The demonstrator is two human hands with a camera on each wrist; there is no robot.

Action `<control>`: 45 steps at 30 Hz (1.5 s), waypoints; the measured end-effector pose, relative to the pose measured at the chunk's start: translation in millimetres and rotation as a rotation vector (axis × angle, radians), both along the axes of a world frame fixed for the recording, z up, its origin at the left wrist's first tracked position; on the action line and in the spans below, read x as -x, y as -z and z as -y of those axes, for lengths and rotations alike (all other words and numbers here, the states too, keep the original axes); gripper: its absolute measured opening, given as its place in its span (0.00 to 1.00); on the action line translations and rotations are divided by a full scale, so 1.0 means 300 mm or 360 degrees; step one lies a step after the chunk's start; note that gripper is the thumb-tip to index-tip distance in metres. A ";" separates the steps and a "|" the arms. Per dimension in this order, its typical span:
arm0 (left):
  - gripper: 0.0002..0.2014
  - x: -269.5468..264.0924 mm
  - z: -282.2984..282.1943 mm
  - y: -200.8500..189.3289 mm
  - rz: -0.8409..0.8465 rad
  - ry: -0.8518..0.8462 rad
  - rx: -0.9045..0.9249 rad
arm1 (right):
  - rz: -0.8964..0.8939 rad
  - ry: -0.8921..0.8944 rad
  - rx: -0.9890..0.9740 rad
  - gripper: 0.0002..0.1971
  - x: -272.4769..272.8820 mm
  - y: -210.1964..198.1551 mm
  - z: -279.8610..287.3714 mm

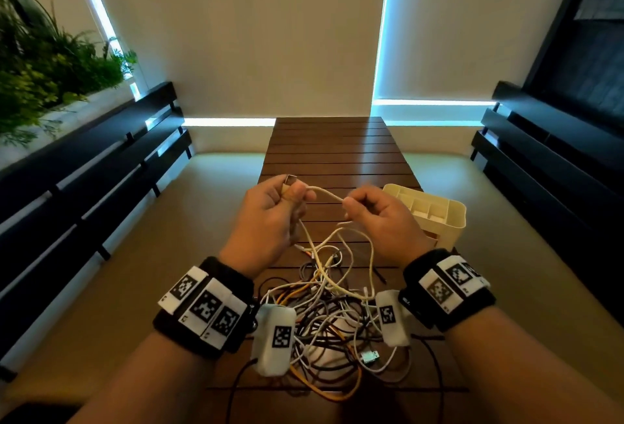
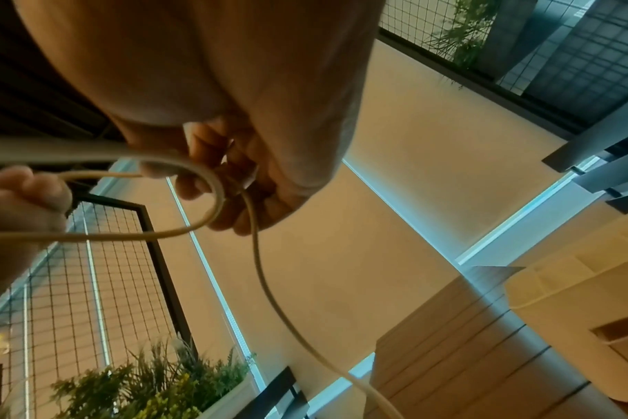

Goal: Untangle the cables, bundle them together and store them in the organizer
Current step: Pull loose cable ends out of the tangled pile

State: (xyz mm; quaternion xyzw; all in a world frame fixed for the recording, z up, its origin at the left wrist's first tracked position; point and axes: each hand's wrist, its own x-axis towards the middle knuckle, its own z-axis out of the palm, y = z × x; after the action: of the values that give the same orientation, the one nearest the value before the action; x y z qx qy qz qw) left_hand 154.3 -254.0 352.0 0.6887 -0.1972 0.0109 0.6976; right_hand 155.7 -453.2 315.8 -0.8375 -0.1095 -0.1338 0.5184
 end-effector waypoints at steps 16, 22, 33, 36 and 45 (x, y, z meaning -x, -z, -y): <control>0.13 -0.025 -0.009 0.035 0.0440 -0.0184 -0.1316 | 0.0191 -0.0071 0.0208 0.04 -0.046 0.032 -0.046; 0.09 -0.037 -0.008 0.067 0.0339 -0.0006 -0.1112 | 0.0174 -0.0132 0.0057 0.06 -0.035 0.016 -0.059; 0.12 -0.064 -0.057 -0.100 0.0374 -0.0103 -0.0379 | -0.0309 -0.0308 -0.0066 0.02 0.006 0.096 -0.125; 0.11 -0.060 -0.076 -0.034 0.0307 -0.0048 -0.0546 | -0.0121 -0.0095 -0.0191 0.13 -0.008 0.055 -0.107; 0.13 -0.033 -0.142 -0.090 0.0229 -0.0136 -0.0245 | -0.0253 -0.0467 0.0018 0.07 0.013 -0.019 -0.136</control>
State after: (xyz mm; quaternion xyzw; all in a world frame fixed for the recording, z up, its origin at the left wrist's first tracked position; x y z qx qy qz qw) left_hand 164.4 -211.4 379.1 0.7454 -0.2175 0.0750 0.6256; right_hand 151.8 -412.4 321.4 -0.8234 -0.1900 0.0105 0.5346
